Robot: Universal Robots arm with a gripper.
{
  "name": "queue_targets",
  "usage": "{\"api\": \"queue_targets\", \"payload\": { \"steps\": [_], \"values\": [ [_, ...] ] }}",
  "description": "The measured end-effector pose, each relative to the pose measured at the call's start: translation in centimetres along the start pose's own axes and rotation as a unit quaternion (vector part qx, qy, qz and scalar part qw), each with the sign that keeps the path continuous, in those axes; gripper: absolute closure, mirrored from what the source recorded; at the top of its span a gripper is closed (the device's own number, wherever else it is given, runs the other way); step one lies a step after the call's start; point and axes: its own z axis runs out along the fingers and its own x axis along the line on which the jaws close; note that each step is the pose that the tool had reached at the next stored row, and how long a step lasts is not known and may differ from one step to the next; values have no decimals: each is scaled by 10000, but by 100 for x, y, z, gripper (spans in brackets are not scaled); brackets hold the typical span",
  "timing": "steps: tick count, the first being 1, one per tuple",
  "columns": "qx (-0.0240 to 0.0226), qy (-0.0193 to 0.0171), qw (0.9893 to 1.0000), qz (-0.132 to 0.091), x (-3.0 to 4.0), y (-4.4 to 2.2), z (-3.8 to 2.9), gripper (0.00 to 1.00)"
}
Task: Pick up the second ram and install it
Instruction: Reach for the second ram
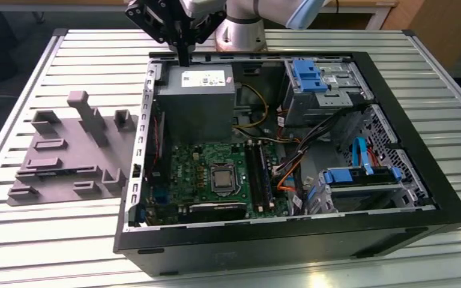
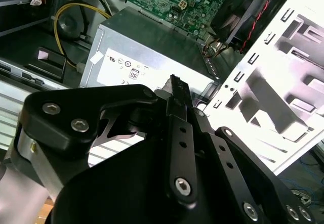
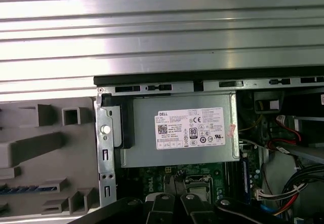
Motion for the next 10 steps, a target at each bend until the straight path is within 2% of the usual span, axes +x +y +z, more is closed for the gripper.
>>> {"api": "queue_targets", "payload": {
  "steps": [10],
  "values": [
    [0,0,10000,0,16,-1,0,89]
  ]
}}
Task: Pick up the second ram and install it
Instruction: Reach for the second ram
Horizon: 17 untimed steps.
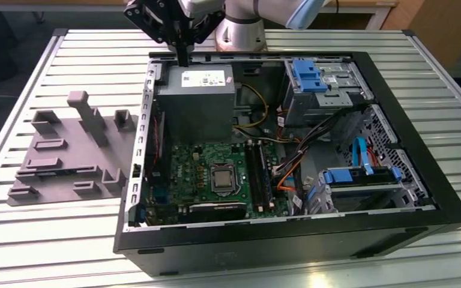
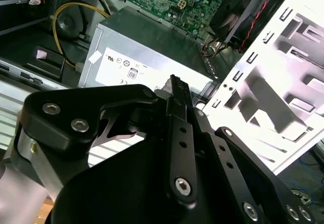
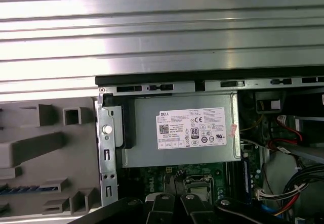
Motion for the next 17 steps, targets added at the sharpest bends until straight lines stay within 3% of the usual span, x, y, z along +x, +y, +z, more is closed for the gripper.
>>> {"api": "queue_targets", "payload": {
  "steps": [17],
  "values": [
    [0,0,10000,0,35,-3,0,89]
  ]
}}
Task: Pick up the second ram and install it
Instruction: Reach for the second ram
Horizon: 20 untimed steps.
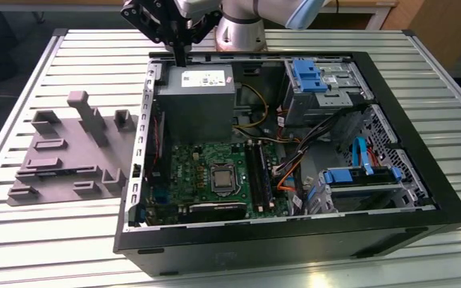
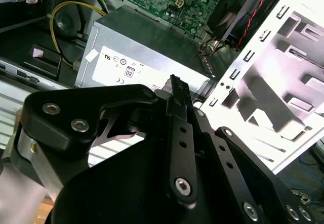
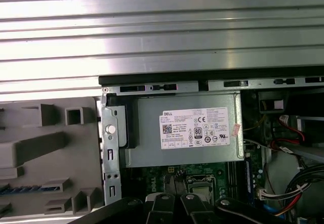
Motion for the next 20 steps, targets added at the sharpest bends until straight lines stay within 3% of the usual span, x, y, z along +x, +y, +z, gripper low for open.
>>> {"api": "queue_targets", "payload": {
  "steps": [20],
  "values": [
    [0,0,10000,0,37,-3,3,89]
  ]
}}
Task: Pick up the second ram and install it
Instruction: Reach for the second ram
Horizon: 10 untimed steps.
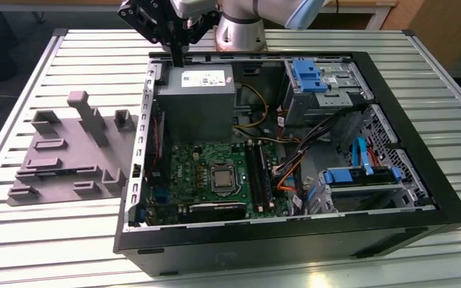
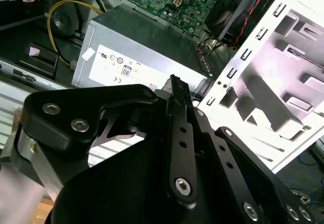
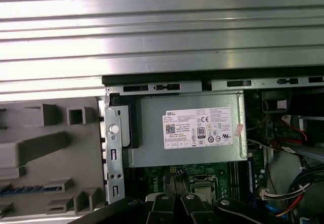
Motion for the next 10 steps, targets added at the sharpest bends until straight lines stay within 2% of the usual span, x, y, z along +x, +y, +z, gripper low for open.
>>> {"api": "queue_targets", "payload": {
  "steps": [10],
  "values": [
    [0,0,10000,0,23,-2,1,89]
  ]
}}
